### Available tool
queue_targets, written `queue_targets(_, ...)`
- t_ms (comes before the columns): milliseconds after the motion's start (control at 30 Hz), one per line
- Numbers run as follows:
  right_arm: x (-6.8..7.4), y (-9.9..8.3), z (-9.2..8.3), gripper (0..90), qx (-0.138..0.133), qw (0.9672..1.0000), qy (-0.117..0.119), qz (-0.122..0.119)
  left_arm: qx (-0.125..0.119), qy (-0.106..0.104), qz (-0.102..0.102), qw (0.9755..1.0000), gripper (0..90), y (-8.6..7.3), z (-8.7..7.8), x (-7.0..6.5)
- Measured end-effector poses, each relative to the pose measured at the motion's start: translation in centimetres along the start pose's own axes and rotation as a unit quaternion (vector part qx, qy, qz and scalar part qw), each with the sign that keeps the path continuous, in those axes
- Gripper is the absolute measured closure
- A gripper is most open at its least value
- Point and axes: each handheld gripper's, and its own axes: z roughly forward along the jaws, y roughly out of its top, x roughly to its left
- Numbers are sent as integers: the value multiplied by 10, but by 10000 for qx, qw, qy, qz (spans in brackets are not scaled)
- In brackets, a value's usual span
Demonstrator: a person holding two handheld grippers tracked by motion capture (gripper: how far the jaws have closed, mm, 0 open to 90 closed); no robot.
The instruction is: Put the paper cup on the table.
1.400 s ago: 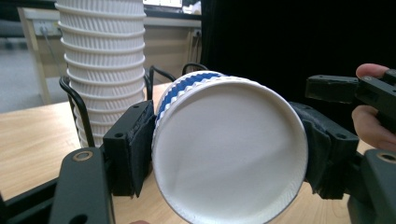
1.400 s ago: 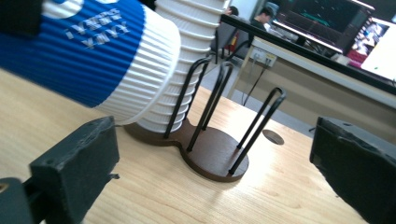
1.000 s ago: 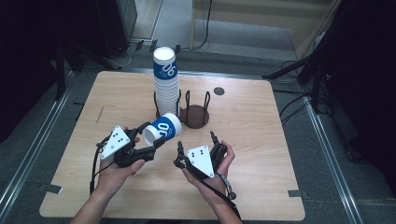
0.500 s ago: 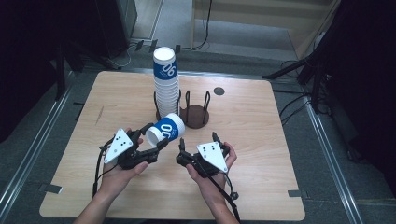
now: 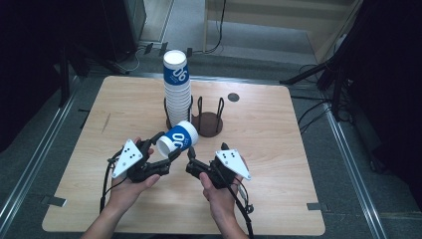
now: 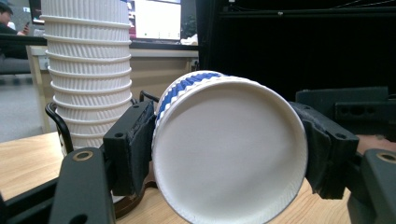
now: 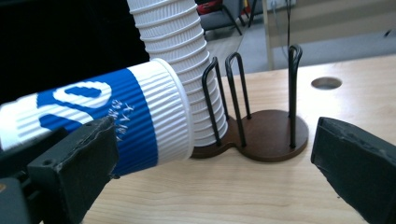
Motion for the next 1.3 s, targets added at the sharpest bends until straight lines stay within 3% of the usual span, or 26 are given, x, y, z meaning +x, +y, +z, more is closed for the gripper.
queue_targets(133,0,3,1,8,101,9991,82,415,-11,-28,24,10000,289,-1,2,-3)
queue_targets(333,2,7,-1,8,71,9969,107,778,-72,-21,65,10000,288,-2,5,-5)
queue_targets(467,-2,7,1,8,169,9919,158,1247,-61,-16,103,9999,288,-5,8,-6)
queue_targets(600,-3,5,2,8,251,9848,256,1698,-87,-34,108,9999,288,-7,10,-8)
queue_targets(700,-3,5,2,8,275,9791,160,2009,-97,-49,145,9998,288,-8,12,-9)
queue_targets(800,-7,4,3,8,295,9698,163,2415,-96,-69,172,9998,288,-9,13,-11)
queue_targets(967,-12,1,6,7,418,9463,332,3189,-122,-68,229,9996,288,-10,14,-13)
queue_targets(1000,-13,0,7,7,428,9430,357,3282,-133,-68,234,9996,288,-10,14,-13)
queue_targets(1300,-17,-2,12,1,636,9031,673,4194,-156,-126,282,9994,288,-12,16,-15)
